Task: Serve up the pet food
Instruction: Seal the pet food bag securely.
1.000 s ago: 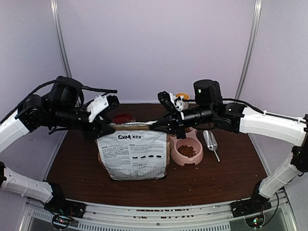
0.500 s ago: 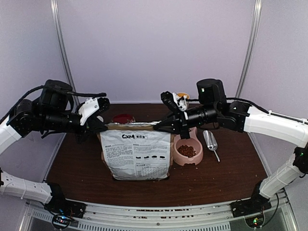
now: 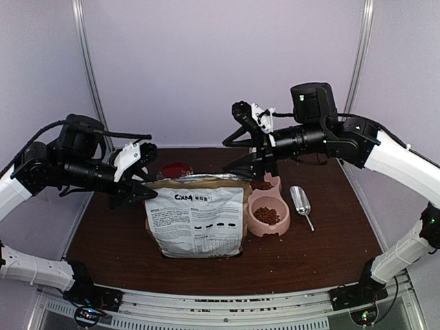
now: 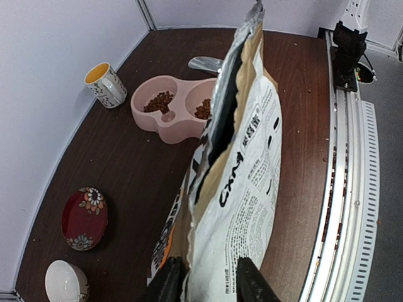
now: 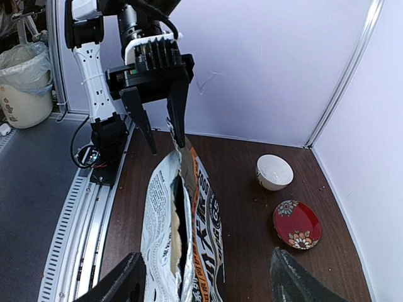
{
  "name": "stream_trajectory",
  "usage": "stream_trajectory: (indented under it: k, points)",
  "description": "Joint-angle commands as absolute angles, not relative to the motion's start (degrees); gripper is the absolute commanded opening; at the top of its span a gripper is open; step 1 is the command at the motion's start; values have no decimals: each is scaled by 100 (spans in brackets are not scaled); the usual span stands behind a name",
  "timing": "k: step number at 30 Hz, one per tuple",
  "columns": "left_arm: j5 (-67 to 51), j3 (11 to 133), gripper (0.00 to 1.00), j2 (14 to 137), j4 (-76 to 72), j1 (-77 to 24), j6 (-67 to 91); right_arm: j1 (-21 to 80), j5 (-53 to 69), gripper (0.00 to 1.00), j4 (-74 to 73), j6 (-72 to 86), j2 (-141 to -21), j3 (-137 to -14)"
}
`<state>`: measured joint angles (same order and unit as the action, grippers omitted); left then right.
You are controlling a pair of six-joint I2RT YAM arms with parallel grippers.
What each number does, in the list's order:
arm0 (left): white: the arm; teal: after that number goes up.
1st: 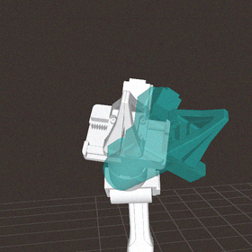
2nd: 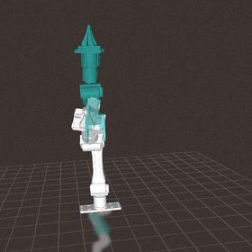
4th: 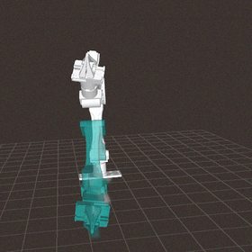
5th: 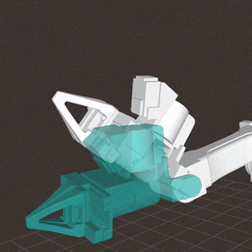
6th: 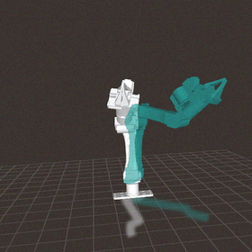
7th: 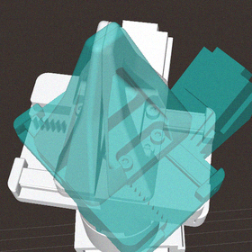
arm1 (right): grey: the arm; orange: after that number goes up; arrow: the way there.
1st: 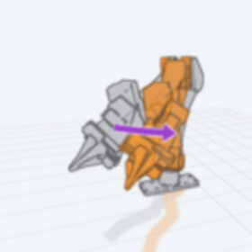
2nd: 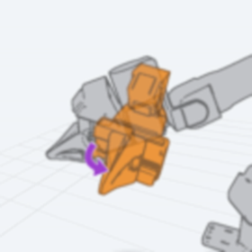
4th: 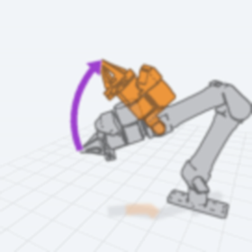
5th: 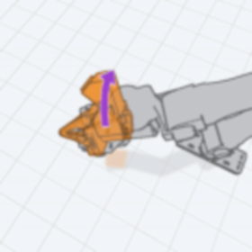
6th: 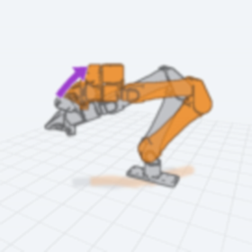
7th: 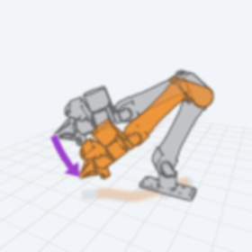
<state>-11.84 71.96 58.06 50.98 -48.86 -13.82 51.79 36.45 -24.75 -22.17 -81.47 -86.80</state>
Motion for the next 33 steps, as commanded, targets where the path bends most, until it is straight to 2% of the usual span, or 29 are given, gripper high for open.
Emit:
stream_trajectory:
  k: [1, 4, 8, 14, 16, 22, 23, 25, 33]
  points:
    - [-1419, 7069, 30, 5542, 4912, -4900, -1533, 5454, 3309, 69, -3000, -2307, -8448, -9132]
    - [-1142, 6929, 26, 5357, 4869, -4903, -1552, 5593, 3193, 69, -3254, -2271, -8744, -9534]
    - [-711, 6730, 24, 5127, 4812, -4904, -1561, 5854, 2811, 69, -3829, -2416, -9236, -10226]
    - [-383, 6549, 34, 4952, 4757, -4904, -1561, 6056, 2630, 70, -4212, -2551, -9764, -10979]
    - [-397, 6581, 33, 5042, 4719, -4904, -1592, 6117, 2450, 71, -4319, -2700, -9910, -11152]
    - [-503, 6648, 20, 5402, 4600, -4904, -1646, 6233, 2037, 70, -4916, -2992, -10534, -11801]
    - [-535, 6668, 16, 5451, 4597, -4904, -1652, 6255, 1974, 69, -4989, -3042, -10611, -11984]
    - [-700, 6716, 0, 5538, 4599, -4905, -1684, 6281, 1977, 68, -5184, -3132, -10771, -12196]
    - [-2205, 7268, 0, 5605, 4851, -4904, -1701, 6328, 2195, 61, -6170, -3375, -10881, -12516]
